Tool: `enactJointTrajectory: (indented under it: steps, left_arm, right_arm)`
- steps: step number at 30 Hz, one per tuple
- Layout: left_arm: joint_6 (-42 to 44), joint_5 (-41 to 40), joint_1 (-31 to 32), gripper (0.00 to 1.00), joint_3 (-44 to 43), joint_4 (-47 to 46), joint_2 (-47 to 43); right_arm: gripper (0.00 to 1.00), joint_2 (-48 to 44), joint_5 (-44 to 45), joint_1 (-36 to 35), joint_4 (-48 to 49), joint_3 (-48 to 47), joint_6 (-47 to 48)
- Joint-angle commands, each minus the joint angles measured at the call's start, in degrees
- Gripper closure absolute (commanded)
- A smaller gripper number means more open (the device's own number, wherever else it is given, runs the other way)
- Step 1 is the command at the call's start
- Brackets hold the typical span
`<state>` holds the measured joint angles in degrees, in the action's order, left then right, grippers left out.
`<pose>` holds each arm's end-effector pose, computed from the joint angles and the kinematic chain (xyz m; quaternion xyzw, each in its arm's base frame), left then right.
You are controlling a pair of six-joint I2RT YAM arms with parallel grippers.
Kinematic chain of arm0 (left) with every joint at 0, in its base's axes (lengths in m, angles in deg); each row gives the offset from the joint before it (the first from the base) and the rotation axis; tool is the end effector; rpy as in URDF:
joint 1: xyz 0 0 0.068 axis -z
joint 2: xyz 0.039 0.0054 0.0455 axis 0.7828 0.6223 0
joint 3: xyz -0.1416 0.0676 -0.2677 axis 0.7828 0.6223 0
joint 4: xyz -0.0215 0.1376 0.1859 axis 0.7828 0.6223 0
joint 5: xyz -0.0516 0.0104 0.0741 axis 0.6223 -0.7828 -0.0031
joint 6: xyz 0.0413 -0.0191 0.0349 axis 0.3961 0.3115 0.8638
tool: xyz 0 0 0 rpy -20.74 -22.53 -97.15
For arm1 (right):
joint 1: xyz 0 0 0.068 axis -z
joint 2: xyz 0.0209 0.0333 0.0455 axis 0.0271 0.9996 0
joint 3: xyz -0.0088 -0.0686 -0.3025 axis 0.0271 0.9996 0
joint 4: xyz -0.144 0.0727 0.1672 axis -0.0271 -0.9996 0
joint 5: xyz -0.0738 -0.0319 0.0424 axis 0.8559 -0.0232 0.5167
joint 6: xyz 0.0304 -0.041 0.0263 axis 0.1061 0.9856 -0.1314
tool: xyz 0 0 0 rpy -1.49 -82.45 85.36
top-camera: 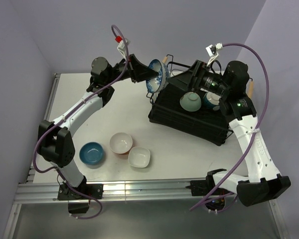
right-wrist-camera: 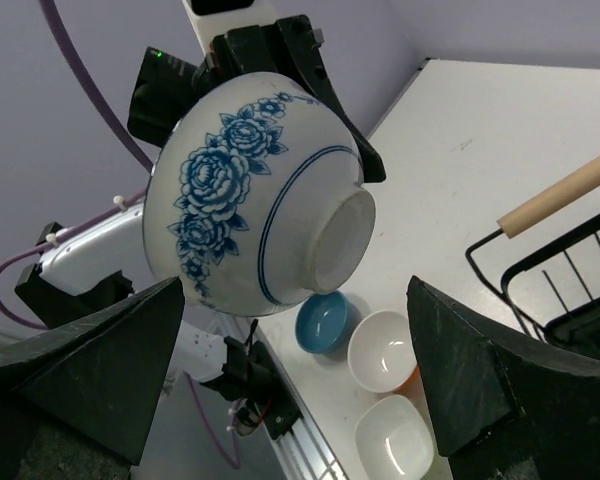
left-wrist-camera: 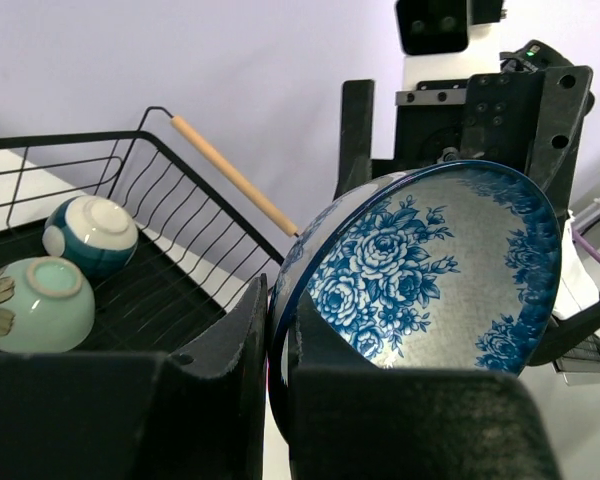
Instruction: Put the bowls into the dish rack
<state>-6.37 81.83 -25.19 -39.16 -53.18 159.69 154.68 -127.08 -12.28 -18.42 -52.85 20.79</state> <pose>0.3200 -0.1938 0.4612 0.2203 0.5767 -0.6756 0.4030 0.1839 0.0645 0.4999 -0.1177 0.6935 0.5199 0.4847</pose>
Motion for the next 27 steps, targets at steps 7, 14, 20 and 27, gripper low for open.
enactJointTrajectory:
  steps: [7, 14, 20, 27]
  left_arm:
    - [0.9, -1.7, 1.4, 1.00, -2.5, -3.1, -1.2]
    - [2.1, -2.4, 1.8, 1.00, -2.5, -1.0, -1.2]
    - [3.0, -3.2, 2.1, 1.00, -3.0, 1.2, -1.1]
    - [4.5, -4.1, 2.6, 1.00, -3.3, 3.8, -1.2]
  right_arm:
    - [0.00, -0.3, -1.4, -3.3, 5.8, 0.8, -2.3]
    - [0.03, 0.1, -2.9, -4.8, 6.8, 0.7, -2.1]
    - [0.13, 0.6, -2.0, -5.5, 6.0, 0.4, -0.6]
    - [0.20, 1.3, 0.4, -6.0, 3.9, -0.6, 1.0]
